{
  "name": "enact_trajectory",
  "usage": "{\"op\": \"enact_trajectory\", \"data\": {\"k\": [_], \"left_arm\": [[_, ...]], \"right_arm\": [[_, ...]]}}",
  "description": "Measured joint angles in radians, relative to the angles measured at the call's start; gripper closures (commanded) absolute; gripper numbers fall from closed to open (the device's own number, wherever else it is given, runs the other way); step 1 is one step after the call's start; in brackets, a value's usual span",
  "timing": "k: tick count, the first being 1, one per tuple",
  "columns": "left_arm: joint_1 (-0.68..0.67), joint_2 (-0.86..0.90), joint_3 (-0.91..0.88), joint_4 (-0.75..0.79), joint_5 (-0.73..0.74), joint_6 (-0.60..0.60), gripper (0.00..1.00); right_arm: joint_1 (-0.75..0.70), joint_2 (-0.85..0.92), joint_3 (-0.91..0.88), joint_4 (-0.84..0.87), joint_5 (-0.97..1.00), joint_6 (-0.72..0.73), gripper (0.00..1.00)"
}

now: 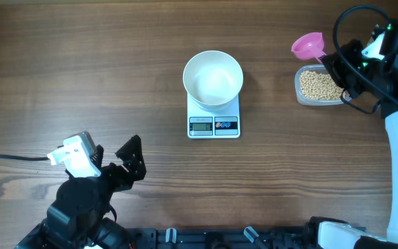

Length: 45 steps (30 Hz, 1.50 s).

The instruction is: Scoop item into bowl and weigh 150g on scale

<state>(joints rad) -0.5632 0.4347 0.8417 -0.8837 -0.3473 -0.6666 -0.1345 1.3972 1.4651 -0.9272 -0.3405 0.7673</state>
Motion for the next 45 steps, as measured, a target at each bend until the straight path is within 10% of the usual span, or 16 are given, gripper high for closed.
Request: {"op": "enact_trajectory", "data": {"k": [25,45], "left_arm": [[0.0,0.0,0.0,0.0,0.0,0.0,0.0],[0.0,0.0,0.0,0.0,0.0,0.0,0.0]], "right_arm": [[0.0,0.0,0.0,0.097,0.002,-0.471,0.96],[0.0,0.0,0.0,0.191,-0.011,-0.51,0.96]]}}
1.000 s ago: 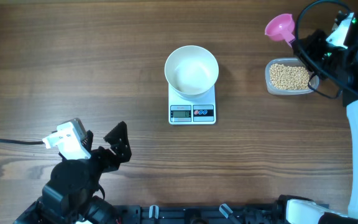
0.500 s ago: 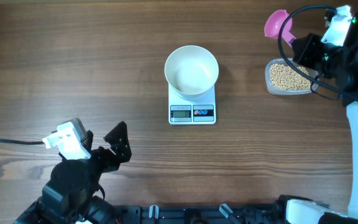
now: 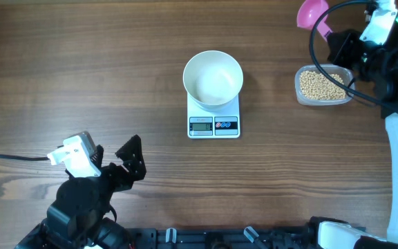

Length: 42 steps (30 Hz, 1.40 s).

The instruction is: Scoop item into bowl and weigh 150g on scale

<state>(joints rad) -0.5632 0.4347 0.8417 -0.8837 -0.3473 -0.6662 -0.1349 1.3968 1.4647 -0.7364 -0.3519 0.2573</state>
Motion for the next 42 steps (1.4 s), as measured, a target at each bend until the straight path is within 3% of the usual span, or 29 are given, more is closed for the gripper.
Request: {"op": "enact_trajectory", "data": {"k": [16,26,42], "left_arm": [[0.0,0.0,0.0,0.0,0.0,0.0,0.0],[0.0,0.0,0.0,0.0,0.0,0.0,0.0],[0.0,0.0,0.0,0.0,0.0,0.0,0.0]], "right_arm": [[0.0,0.0,-0.001,-0.356,-0.005,-0.085,0.96],[0.0,0.0,-0.001,-0.364,0.007,-0.133,0.96],[0.0,0.0,-0.001,-0.272,0.454,-0.283,0.96]]}}
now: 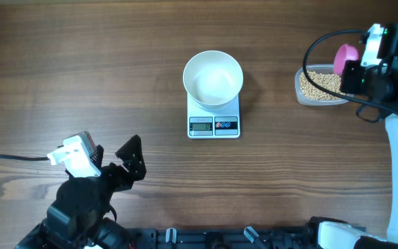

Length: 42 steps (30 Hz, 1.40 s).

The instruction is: Scoop item into bowl and weigh 150g on scale

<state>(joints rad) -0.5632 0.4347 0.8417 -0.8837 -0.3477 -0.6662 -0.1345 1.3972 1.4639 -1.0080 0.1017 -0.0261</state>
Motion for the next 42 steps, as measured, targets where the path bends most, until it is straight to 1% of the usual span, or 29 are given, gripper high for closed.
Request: {"op": "enact_trajectory", "data": {"k": [7,11,15,17,20,23,24,27,29,31,33,37,39,42], "left_arm": [[0.0,0.0,0.0,0.018,0.011,0.0,0.0],[0.0,0.0,0.0,0.031,0.063,0.008,0.0],[0.0,0.013,0.0,0.079,0.14,0.07,0.0],[0.0,0.045,0.008,0.078,0.17,0.112,0.0],[0.0,0.188,0.082,0.044,0.227,0.198,0.0],[0.0,0.41,0.243,-0.057,0.278,0.275,0.0],[0.0,0.514,0.336,-0.139,0.293,0.308,0.0],[0.003,0.796,0.602,-0.307,0.32,0.385,0.0],[0.011,0.951,0.764,-0.383,0.352,0.428,0.0],[0.028,1.054,0.869,-0.393,0.415,0.484,0.0],[0.064,1.11,0.905,-0.389,0.492,0.535,0.0],[0.162,1.129,0.898,-0.399,0.58,0.583,0.0],[0.225,1.128,0.879,-0.396,0.612,0.606,0.0],[0.278,1.124,0.816,-0.364,0.674,0.659,0.0]], "right_arm": [[0.0,0.0,0.0,0.031,-0.023,-0.003,0.96],[0.0,0.0,0.0,0.029,-0.039,-0.003,0.96],[0.0,0.0,0.0,0.027,-0.067,-0.002,0.96],[0.0,0.0,0.0,0.027,-0.079,-0.002,0.96],[0.0,0.0,0.0,0.031,-0.087,-0.002,0.96],[0.0,0.0,0.0,0.033,-0.091,-0.002,0.96],[0.0,0.0,0.0,0.034,-0.094,-0.001,0.96],[0.0,0.0,0.0,0.031,-0.097,-0.001,0.96],[0.0,0.0,0.0,0.027,-0.099,0.002,0.96],[0.0,0.0,0.0,0.016,-0.101,0.002,0.96],[0.0,0.0,0.0,0.002,-0.101,0.002,0.96],[0.0,0.0,-0.001,-0.027,-0.101,0.002,0.96],[0.0,0.0,-0.001,-0.029,-0.101,0.002,0.96],[0.0,0.0,-0.001,-0.029,-0.101,0.002,0.96]]}}
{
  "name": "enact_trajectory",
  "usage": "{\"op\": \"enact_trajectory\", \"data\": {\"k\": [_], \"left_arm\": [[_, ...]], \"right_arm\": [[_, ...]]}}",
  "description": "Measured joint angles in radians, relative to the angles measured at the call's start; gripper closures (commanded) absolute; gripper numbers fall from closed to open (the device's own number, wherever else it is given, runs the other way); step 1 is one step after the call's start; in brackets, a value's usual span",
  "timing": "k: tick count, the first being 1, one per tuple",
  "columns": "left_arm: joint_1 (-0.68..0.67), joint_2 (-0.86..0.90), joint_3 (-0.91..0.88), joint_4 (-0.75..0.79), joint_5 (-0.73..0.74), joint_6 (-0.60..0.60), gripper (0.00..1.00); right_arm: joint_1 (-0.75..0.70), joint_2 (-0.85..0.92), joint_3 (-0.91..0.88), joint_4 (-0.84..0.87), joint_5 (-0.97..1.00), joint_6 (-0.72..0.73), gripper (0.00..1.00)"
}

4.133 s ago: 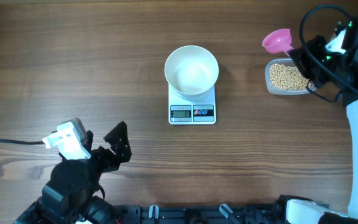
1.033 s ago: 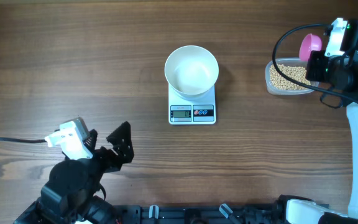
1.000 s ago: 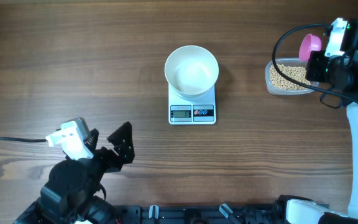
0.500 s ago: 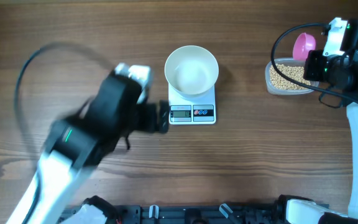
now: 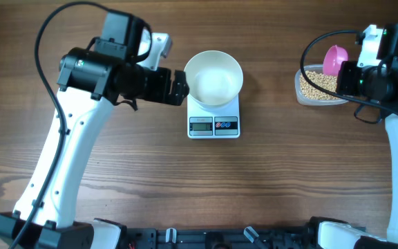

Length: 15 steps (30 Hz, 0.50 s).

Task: Scoop item into bowl and weigh 150g on scale
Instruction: 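Move the left gripper forward beside the scale and bowl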

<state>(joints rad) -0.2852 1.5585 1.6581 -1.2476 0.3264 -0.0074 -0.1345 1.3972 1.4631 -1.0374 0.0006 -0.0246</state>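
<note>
A white bowl (image 5: 213,77) stands on a small white scale (image 5: 213,123) at the table's middle. To the right is a clear tub of tan beans (image 5: 318,84). My right gripper (image 5: 346,72) is shut on the handle of a pink scoop (image 5: 334,58), whose cup sits over the tub's far right part. My left gripper (image 5: 179,87) reaches in from the left and is at the bowl's left rim. From above, the spread of its fingers and any hold on the rim do not show.
The left arm (image 5: 61,159) stretches across the left half of the table from the front edge. The right arm runs along the right edge. Black cables loop above both wrists.
My left arm, which lay folded at the front left, now reaches out with its gripper at the bowl's left rim. The scoop has shifted slightly left and back over the tub.
At first the right gripper held the pink scoop just behind the tub's left corner, with the left arm folded at the front left. Then the scoop was farther back, then over the tub's right end. Now it stays there and the left gripper is at the bowl.
</note>
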Motion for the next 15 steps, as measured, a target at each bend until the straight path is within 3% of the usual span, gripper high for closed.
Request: {"op": "enact_trajectory", "data": {"k": [6,15], "left_arm": [[0.011,-0.015,-0.183,0.121,0.099,0.057,0.0],[0.0,-0.345,-0.348,0.232,0.032,-0.052,0.0]], "right_arm": [[0.0,0.0,0.0,-0.002,0.0,0.0,0.96],[0.0,0.0,0.0,0.009,0.0,0.0,0.96]]}}
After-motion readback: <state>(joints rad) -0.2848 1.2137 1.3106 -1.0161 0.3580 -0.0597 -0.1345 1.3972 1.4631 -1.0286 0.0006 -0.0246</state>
